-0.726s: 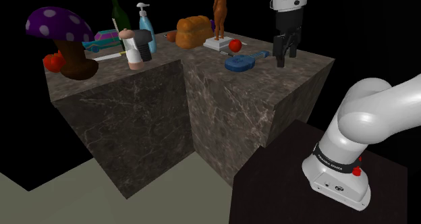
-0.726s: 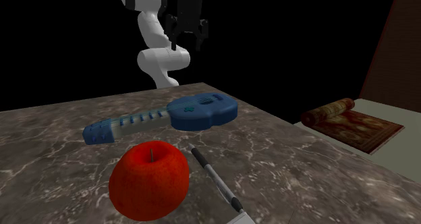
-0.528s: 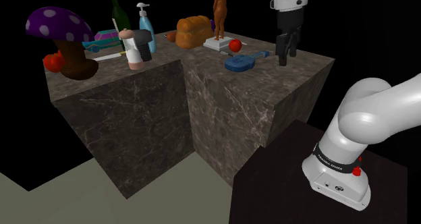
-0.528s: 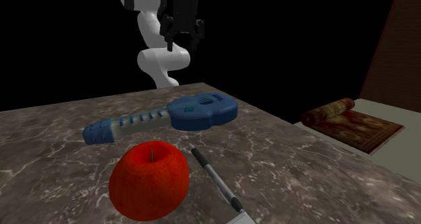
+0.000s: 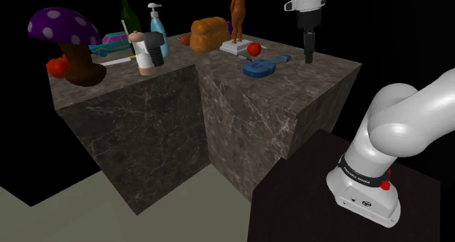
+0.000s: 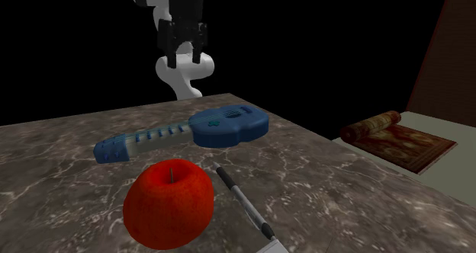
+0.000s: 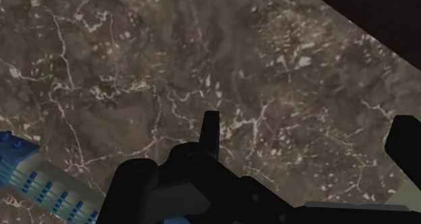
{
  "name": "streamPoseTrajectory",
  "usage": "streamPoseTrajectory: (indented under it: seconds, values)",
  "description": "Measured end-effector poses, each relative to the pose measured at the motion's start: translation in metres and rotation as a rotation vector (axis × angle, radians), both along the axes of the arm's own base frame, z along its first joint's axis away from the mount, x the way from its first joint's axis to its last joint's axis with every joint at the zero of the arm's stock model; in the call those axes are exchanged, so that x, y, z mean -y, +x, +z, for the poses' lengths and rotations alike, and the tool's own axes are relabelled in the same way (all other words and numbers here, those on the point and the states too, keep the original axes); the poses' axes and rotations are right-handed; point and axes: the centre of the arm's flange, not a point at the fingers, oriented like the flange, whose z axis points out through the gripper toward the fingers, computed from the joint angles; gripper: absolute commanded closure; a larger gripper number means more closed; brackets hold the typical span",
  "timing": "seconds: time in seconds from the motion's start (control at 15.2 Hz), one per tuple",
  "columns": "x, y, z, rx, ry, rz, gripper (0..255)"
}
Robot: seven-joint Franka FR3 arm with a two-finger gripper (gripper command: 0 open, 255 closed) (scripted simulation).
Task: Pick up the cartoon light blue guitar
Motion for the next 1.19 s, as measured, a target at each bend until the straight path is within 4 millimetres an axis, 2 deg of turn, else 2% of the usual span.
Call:
streamPoseTrajectory:
  seconds: [0.53, 0.73, 1.06, 1.19]
  values:
    - [0.066, 0.078, -0.019, -0.021, 0.069, 0.435, 0]
    - [0.078, 0.112, -0.027, -0.029, 0.095, 0.598, 0]
    - [0.088, 0.178, -0.042, -0.043, 0.135, 0.870, 0]
    - [0.089, 0.189, -0.047, -0.046, 0.143, 0.924, 0]
